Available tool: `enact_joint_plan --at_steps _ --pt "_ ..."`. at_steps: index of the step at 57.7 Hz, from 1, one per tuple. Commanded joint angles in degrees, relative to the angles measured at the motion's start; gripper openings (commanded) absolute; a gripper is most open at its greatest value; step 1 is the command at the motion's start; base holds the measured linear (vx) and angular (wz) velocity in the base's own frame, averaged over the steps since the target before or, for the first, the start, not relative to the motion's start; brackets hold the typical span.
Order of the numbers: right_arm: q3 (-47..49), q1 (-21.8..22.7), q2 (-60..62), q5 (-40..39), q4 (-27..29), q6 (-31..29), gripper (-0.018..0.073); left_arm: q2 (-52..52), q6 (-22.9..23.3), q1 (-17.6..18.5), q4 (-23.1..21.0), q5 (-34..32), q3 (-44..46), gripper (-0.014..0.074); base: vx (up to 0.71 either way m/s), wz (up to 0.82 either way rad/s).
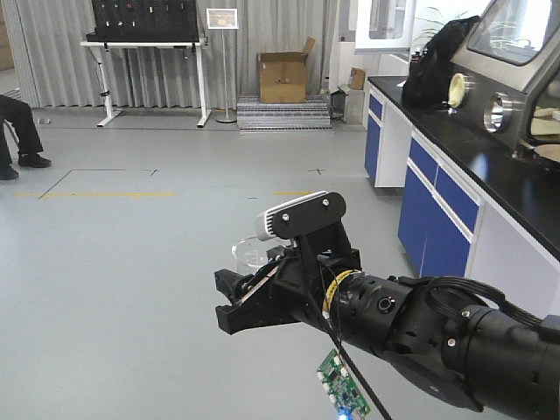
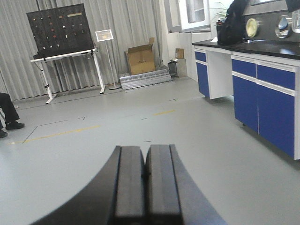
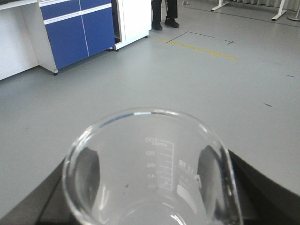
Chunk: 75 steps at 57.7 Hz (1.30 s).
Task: Pick beaker and place in left cabinet
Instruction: 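Hold the beaker in the right gripper while the base turns away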
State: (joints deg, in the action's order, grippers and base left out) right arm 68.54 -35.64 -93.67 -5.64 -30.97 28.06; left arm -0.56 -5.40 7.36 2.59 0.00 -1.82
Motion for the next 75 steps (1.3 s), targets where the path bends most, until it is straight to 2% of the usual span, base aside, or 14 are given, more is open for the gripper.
enact_joint_plan --at_steps 1,75 --pt "2.1 0.0 2.8 -4.1 -0.2 0.1 0.004 -1.1 0.2 0.0 -0.2 -4.3 -0.9 0.0001 0.37 0.08" --pt "2.1 0.0 2.8 -4.2 -0.2 0.1 0.004 -1.1 0.2 0.0 -0.2 -4.3 -0.9 0.0001 0.51 -0.02"
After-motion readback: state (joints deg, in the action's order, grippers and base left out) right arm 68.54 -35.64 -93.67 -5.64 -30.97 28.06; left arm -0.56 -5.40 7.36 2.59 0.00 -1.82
